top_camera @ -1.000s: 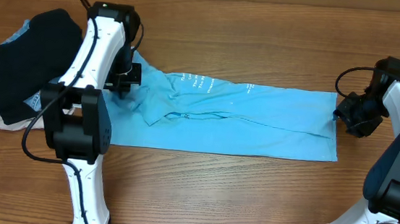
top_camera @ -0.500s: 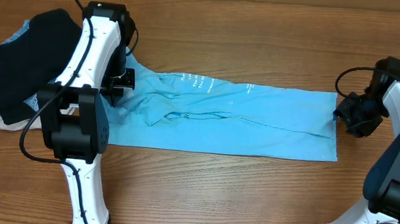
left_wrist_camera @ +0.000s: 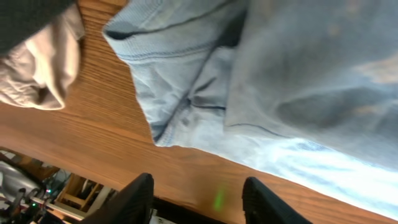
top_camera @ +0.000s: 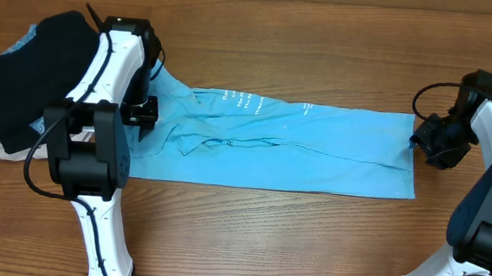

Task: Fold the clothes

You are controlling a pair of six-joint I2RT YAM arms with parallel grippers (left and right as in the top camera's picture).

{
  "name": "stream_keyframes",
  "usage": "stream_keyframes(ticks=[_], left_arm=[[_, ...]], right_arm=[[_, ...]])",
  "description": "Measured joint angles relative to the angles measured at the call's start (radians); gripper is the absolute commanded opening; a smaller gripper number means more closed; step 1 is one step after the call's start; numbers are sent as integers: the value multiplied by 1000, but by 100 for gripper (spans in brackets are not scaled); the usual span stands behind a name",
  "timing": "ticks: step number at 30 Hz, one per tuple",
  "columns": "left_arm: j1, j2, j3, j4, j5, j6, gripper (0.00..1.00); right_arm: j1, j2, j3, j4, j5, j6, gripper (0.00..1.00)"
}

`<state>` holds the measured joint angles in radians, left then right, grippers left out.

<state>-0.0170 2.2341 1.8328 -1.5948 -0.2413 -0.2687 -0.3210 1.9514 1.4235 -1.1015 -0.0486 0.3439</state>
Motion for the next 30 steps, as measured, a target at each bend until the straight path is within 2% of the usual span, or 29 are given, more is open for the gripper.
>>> stream_keyframes(ticks=[2,4,7,9,11,15,17,18,20,24,27,30], left_arm=[[0,0,0,14,-48,-27,55],[6,0,0,47,-70,-53,68],[23,0,0,166,-45,-73,73],[31,0,0,260,11,-56,75],[33,0,0,327,77,-36,72],[32,0,-1,353,140,-12,71],[32,0,-1,356,154,-6,68],[32,0,-1,356,160,1,60],[32,0,-1,358,175,24,56],[32,0,-1,333,205,77,54],[35,0,6,282,215,93,58],[48,-2,42,243,222,105,63]], right_arm=[[0,0,0,0,0,0,52],[0,0,0,0,-5,-2,58],[0,0,0,15,-77,-31,62],[0,0,0,13,-153,-73,61],[0,0,0,-21,-307,-151,60],[45,0,0,-83,-583,-285,60],[125,0,0,-65,-659,-321,59],[228,0,0,-31,-711,-344,56],[344,0,-2,33,-749,-346,54],[640,2,-2,354,-697,-171,55],[841,4,-2,512,-628,-27,54],[948,5,-3,589,-561,80,54]])
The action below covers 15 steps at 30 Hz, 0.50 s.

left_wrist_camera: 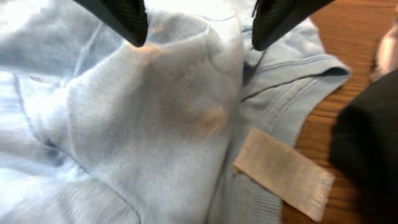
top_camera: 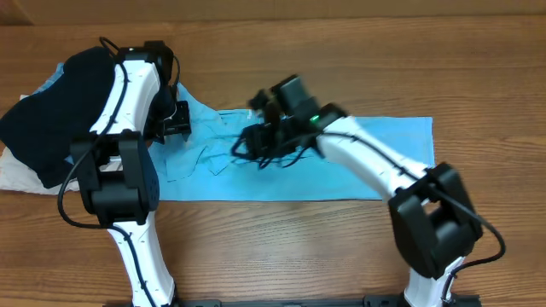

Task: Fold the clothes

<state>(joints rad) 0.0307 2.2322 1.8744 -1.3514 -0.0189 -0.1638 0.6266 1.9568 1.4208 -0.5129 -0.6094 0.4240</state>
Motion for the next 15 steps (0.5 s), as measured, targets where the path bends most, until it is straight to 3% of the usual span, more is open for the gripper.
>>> stream_keyframes(ticks=[8,15], left_arm=[[22,-63,37,-26,1,30,61],[24,-63,38,-45,1,38,64]], right_arm=[[124,169,0,229,123,246,47],[140,237,0,268,108,315,48]])
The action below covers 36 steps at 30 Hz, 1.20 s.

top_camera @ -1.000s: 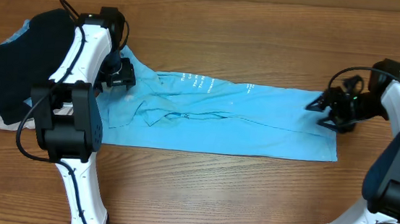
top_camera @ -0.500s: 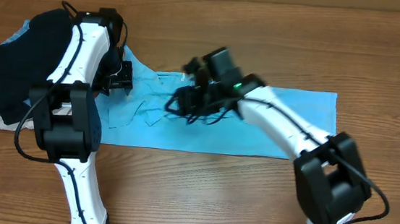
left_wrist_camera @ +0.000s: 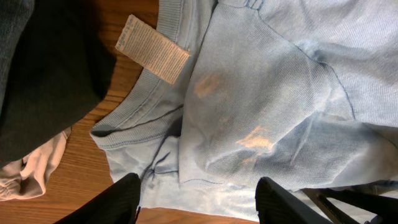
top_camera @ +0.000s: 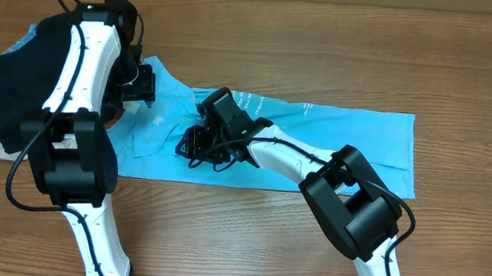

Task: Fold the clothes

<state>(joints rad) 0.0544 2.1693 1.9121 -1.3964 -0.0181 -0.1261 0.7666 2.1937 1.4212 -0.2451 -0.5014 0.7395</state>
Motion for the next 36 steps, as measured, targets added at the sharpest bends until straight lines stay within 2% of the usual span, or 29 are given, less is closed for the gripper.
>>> stream_keyframes(ticks=[7,11,12,17,25,28,31,36], left_arm=[[1,0,0,13,0,3,65],[1,0,0,10,0,3,65],[1,0,0,10,0,3,65],[1,0,0,8,0,3,65],[1,0,0,8,0,3,66],[1,0,0,9,0,3,66],[1,0,0,13,0,3,67],[1,0,0,33,0,4,68]], right_arm=[[1,5,0,27,30,68,44],[2,5,0,36,82,126,29],[2,5,0,36,97,132,22],[2,5,0,35,138,151,5],[0,5,0,10,132,109,4],[-5,-9,4,-89,127,55,4],[-16,-82,2,-261,179,-6,4],[-26,-174,2,-378,216,-55,4]])
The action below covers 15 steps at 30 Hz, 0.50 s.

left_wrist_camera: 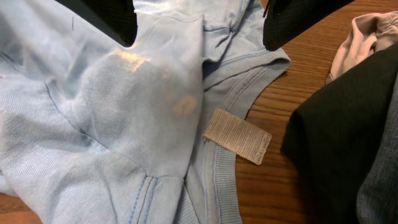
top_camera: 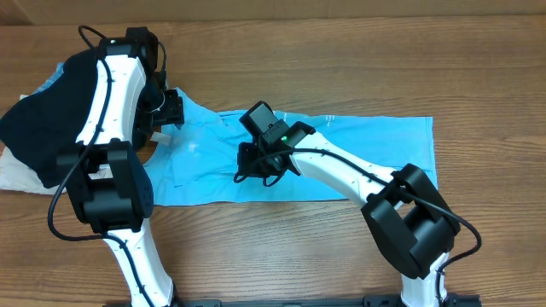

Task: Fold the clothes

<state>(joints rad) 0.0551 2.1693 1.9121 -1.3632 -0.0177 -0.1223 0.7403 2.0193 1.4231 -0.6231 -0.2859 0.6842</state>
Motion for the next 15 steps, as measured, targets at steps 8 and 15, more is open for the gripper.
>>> stream_keyframes(ticks=[8,15], left_arm=[[0,0,0,2,0,0,73],[0,0,0,2,0,22,91]], right_arm=[[0,-6,0,-93,-3,-77,33],[-175,-78,0,-196,28,-144,69]])
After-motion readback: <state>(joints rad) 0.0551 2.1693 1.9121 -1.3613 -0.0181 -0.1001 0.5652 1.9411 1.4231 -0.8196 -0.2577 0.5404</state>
